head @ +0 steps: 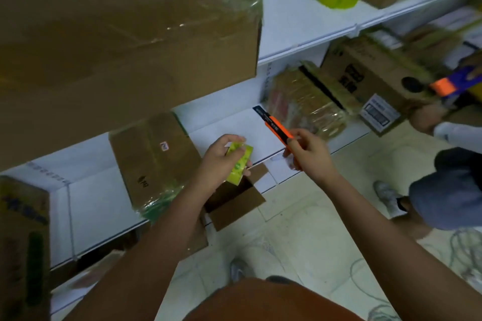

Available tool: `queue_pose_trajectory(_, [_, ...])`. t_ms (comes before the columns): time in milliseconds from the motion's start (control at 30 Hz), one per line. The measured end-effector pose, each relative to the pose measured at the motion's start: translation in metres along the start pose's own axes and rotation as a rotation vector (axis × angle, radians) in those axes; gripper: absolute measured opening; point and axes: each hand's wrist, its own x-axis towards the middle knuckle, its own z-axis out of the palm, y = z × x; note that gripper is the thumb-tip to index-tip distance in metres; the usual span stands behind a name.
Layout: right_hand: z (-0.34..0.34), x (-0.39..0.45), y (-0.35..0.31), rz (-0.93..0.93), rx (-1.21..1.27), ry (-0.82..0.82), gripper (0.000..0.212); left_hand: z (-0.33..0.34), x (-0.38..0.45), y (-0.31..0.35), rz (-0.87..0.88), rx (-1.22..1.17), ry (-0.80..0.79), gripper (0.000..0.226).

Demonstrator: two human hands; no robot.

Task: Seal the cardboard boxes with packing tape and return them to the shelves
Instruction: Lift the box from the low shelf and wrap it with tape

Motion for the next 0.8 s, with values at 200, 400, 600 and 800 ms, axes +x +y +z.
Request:
queue_pose_trajectory(200, [-0.072, -0.067, -0.043, -0.364, -0.396, 0.441, 0.036, 0.035, -0.014, 0.052, 0.173, -0.041, -0.167, 0.014])
queue_pose_trajectory(400, [-0.092, 0.023, -0.105, -0.448, -0.515, 0.421, 0.040, 0.067, -0.018, 0.079, 0.252, -0.158, -0.133, 0.020])
queue_pose_trajectory(600, [-0.083, 0.130, -0.137, -0.580, -0.718, 0.198, 0.029, 0.089, -0.004, 0.093, 0.212, -0.191, -0.019, 0.024])
queue_pose_trajectory(800, [-0.073, 0.172, -0.146, -0.569, -0.956, 0.169, 0.046, 0.104, 0.016, 0.107, 0.197, -0.223, 0.076, 0.031])
